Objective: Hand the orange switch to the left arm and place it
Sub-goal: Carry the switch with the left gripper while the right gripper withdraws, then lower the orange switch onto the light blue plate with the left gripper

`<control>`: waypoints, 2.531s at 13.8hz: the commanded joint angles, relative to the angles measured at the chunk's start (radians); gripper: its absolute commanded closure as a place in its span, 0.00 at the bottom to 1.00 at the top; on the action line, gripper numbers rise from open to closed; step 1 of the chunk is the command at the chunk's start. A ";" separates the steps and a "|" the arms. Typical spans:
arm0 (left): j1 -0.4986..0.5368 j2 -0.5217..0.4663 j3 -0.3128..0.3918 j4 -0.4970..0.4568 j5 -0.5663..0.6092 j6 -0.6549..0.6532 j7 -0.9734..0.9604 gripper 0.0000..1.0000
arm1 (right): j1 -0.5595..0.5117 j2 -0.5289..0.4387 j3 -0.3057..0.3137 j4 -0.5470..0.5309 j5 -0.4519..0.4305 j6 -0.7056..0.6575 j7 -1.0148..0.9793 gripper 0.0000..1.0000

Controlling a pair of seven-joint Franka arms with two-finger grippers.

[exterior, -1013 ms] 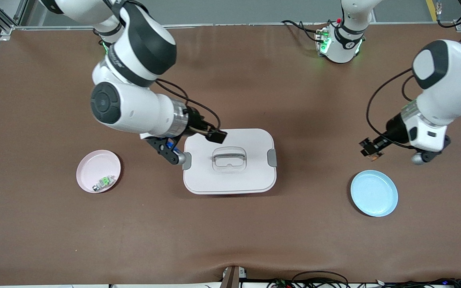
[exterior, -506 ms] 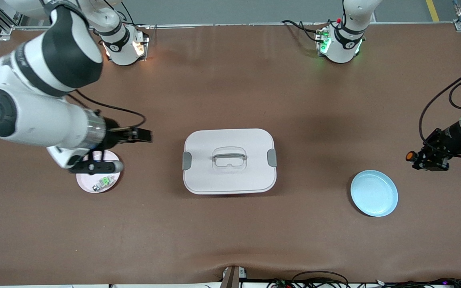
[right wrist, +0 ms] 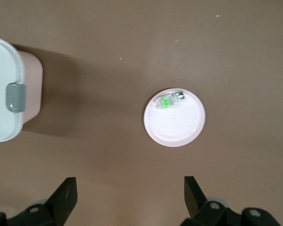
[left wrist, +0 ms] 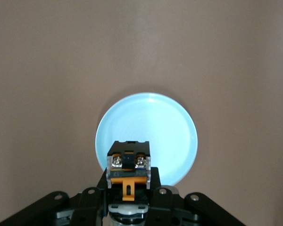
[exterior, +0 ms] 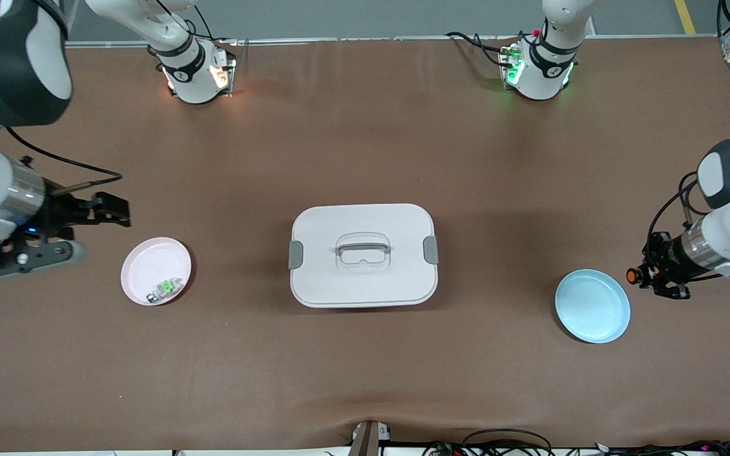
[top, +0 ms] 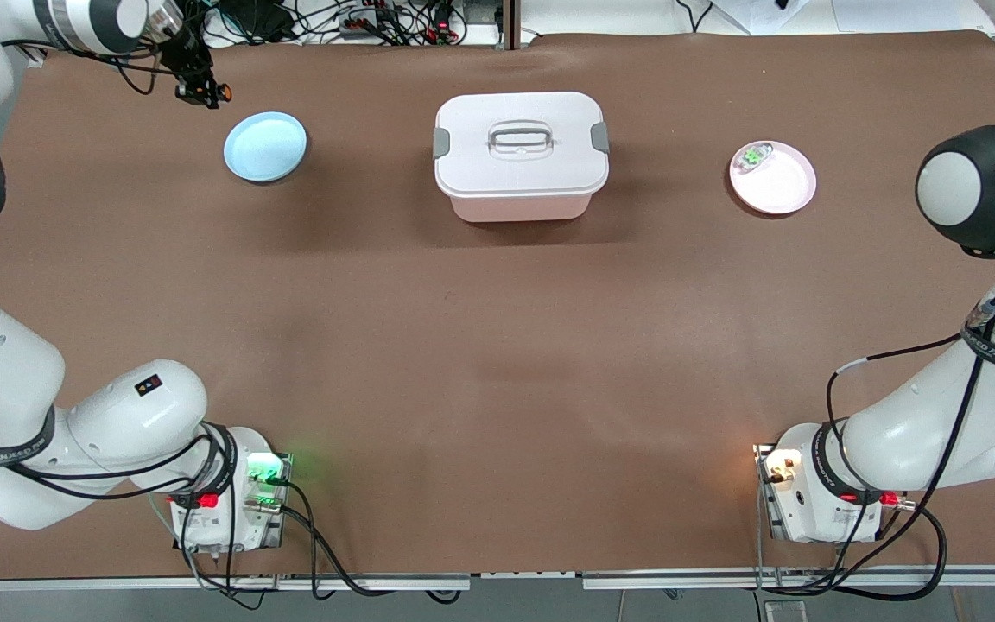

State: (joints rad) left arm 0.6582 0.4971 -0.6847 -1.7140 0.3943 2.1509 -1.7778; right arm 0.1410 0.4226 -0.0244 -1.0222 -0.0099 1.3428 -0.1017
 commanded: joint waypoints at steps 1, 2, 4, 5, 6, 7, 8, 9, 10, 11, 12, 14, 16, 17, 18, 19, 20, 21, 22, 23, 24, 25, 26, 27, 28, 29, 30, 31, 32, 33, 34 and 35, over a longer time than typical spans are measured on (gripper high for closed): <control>-0.012 0.061 -0.003 0.045 0.061 -0.014 -0.060 1.00 | -0.053 -0.048 0.020 -0.018 -0.028 -0.019 -0.001 0.00; -0.015 0.067 -0.003 0.045 0.063 -0.013 -0.069 1.00 | -0.072 -0.057 0.020 -0.018 -0.022 -0.040 0.000 0.00; -0.015 0.081 -0.003 0.057 0.061 -0.011 -0.072 1.00 | -0.075 -0.059 0.020 -0.018 -0.031 -0.047 0.000 0.00; -0.020 0.095 -0.003 0.074 0.060 -0.011 -0.074 1.00 | -0.081 -0.059 0.018 -0.018 -0.032 -0.042 0.000 0.00; -0.022 0.112 -0.001 0.088 0.061 -0.011 -0.081 1.00 | -0.093 -0.061 0.017 -0.016 -0.030 -0.044 0.002 0.00; -0.025 0.122 -0.001 0.094 0.063 -0.011 -0.087 1.00 | -0.106 -0.059 0.018 -0.016 -0.028 -0.045 0.001 0.00; -0.038 0.133 0.004 0.096 0.061 -0.009 -0.089 1.00 | -0.110 -0.059 0.020 -0.016 -0.024 -0.042 0.000 0.00; -0.081 0.141 0.043 0.115 0.058 -0.009 -0.091 1.00 | -0.112 -0.059 0.021 -0.016 -0.016 -0.041 0.002 0.00; -0.170 0.141 0.129 0.134 0.052 -0.009 -0.115 1.00 | -0.110 -0.059 0.023 -0.016 -0.007 -0.044 0.001 0.00; -0.274 0.144 0.242 0.148 0.044 -0.009 -0.141 1.00 | -0.107 -0.061 0.024 -0.016 -0.010 -0.050 0.002 0.00; -0.340 0.146 0.319 0.161 0.020 -0.008 -0.146 1.00 | -0.109 -0.061 0.027 -0.016 -0.002 -0.050 -0.001 0.00; -0.380 0.161 0.362 0.178 -0.060 0.004 -0.134 1.00 | -0.118 -0.064 0.021 -0.016 0.013 -0.050 -0.004 0.00; -0.425 0.188 0.395 0.194 -0.068 0.032 -0.138 1.00 | -0.130 -0.086 0.020 -0.016 0.016 -0.053 0.000 0.00; -0.466 0.199 0.448 0.198 -0.092 0.050 -0.140 1.00 | -0.132 -0.100 0.017 -0.018 0.001 -0.063 -0.003 0.00; -0.512 0.204 0.503 0.198 -0.145 0.072 -0.134 1.00 | -0.136 -0.100 0.018 -0.018 -0.016 -0.059 -0.001 0.00; -0.557 0.205 0.566 0.198 -0.201 0.098 -0.115 1.00 | -0.155 -0.096 0.020 -0.018 -0.025 -0.053 -0.001 0.00; -0.589 0.208 0.609 0.198 -0.254 0.113 -0.076 1.00 | -0.161 -0.093 0.020 -0.018 -0.025 -0.053 -0.012 0.00; -0.603 0.208 0.629 0.198 -0.315 0.116 -0.011 1.00 | -0.159 -0.093 0.020 -0.019 -0.025 -0.053 -0.013 0.00; -0.601 0.207 0.636 0.197 -0.366 0.116 0.051 1.00 | -0.164 -0.094 0.020 -0.021 -0.024 -0.056 -0.013 0.00; -0.597 0.207 0.639 0.194 -0.399 0.116 0.098 1.00 | -0.178 -0.093 0.018 -0.021 -0.025 -0.060 -0.007 0.00; -0.597 0.212 0.642 0.192 -0.407 0.118 0.107 1.00 | -0.201 -0.093 0.021 -0.021 -0.010 -0.056 -0.003 0.00; -0.603 0.225 0.643 0.194 -0.404 0.118 0.109 1.00 | -0.215 -0.093 0.023 -0.021 0.011 -0.053 0.000 0.00; -0.603 0.231 0.643 0.192 -0.399 0.121 0.109 1.00 | -0.218 -0.097 0.020 -0.021 0.031 -0.054 0.000 0.00; -0.601 0.233 0.643 0.189 -0.394 0.121 0.110 1.00 | -0.215 -0.099 0.020 -0.022 0.024 -0.059 0.011 0.00; -0.598 0.233 0.643 0.188 -0.391 0.121 0.110 1.00 | -0.215 -0.100 0.021 -0.025 0.025 -0.057 0.060 0.00; -0.597 0.241 0.645 0.188 -0.391 0.122 0.112 1.00 | -0.213 -0.102 0.021 -0.026 0.031 -0.057 0.097 0.00; -0.600 0.248 0.646 0.188 -0.388 0.136 0.112 1.00 | -0.212 -0.107 0.023 -0.026 0.033 -0.060 0.109 0.00; -0.598 0.261 0.645 0.188 -0.387 0.150 0.112 1.00 | -0.210 -0.114 0.024 -0.039 0.034 -0.054 0.109 0.00; -0.598 0.270 0.648 0.188 -0.387 0.162 0.112 1.00 | -0.209 -0.142 0.026 -0.073 0.034 -0.036 0.109 0.00; -0.597 0.279 0.649 0.188 -0.387 0.173 0.113 1.00 | -0.207 -0.175 0.026 -0.132 0.034 -0.009 0.111 0.00; -0.595 0.282 0.649 0.188 -0.387 0.175 0.112 1.00 | -0.205 -0.226 0.026 -0.207 0.034 0.030 0.115 0.00; -0.594 0.282 0.649 0.188 -0.387 0.178 0.112 1.00 | -0.207 -0.282 0.027 -0.296 0.033 0.082 0.119 0.00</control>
State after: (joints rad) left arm 0.0696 0.7689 -0.0472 -1.5414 0.0123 2.3176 -1.6838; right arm -0.0601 0.2867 -0.0061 -1.1092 0.0139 1.3384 -0.0067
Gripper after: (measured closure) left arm 0.661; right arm 0.000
